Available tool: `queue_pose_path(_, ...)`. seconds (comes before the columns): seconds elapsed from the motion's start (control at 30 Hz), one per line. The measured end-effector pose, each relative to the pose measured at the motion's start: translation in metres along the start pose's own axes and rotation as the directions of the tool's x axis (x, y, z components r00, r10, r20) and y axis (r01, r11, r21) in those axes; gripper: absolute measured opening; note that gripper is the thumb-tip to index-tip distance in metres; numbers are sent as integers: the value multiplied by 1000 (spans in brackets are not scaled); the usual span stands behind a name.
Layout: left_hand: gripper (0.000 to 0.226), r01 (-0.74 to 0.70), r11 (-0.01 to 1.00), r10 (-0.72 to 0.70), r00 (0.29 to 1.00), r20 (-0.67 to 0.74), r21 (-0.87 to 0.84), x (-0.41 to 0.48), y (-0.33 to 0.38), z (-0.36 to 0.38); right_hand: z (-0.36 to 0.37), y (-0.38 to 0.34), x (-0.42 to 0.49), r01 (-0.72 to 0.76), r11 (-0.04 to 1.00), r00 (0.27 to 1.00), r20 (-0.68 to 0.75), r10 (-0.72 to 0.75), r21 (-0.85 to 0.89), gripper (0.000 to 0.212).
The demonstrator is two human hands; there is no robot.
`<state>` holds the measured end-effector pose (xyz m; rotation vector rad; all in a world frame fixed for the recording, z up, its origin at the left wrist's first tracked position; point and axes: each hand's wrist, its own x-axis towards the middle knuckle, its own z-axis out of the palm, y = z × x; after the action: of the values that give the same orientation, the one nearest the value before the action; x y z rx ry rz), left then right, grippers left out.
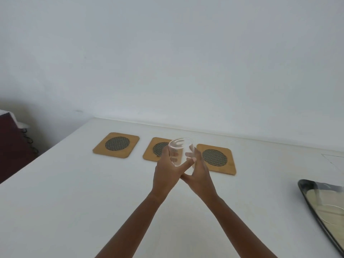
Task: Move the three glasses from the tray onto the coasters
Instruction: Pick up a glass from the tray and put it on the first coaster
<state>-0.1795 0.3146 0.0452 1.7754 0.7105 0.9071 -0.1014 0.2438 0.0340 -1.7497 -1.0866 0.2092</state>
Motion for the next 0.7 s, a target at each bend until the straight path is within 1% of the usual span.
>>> queue_pose_path(0.1, 56, 12, 1000, -13, 999, 41, 24, 11, -12, -23, 22, -1, 12, -36, 992, 999, 12, 35, 117, 74)
queue_pose_path(0.2, 44, -6, 1000, 5, 998, 67, 16, 21, -25, -48, 39, -4, 25, -88, 977, 995, 63, 77, 193, 61)
queue_pose_path(0.27, 43, -19, 1000, 18, 999, 30, 14, 25, -32, -65, 50, -4, 33, -125, 967, 990, 98, 105, 223, 63)
queue_pose_path(0.33, 51, -15, 998, 17, 999, -31, 64, 28, -43, -81, 61, -3, 42, -173, 948, 981, 132, 142, 266, 73)
queue_pose_path(0.4, 50, -7, 980, 25, 995, -91, 197, 32, -58, -96, 70, -5, 49, -215, 909, 971, 177, 160, 358, 75)
queue_pose_path(0.47, 44, 10, 933, 33, 993, -114, 359, 35, -78, -110, 77, -7, 56, -239, 863, 963, 226, 150, 444, 75)
queue_pose_path(0.5, 46, 16, 901, 40, 992, -120, 433, 36, -87, -117, 80, -7, 60, -248, 848, 959, 241, 147, 469, 74)
queue_pose_path(0.63, 73, 53, 751, 52, 989, -140, 658, 43, -128, -141, 94, -8, 78, -242, 854, 955, 267, 127, 460, 72)
queue_pose_path(0.7, 76, 99, 692, 14, 989, -150, 715, 49, -146, -152, 101, -8, 88, -241, 862, 952, 280, 121, 446, 67)
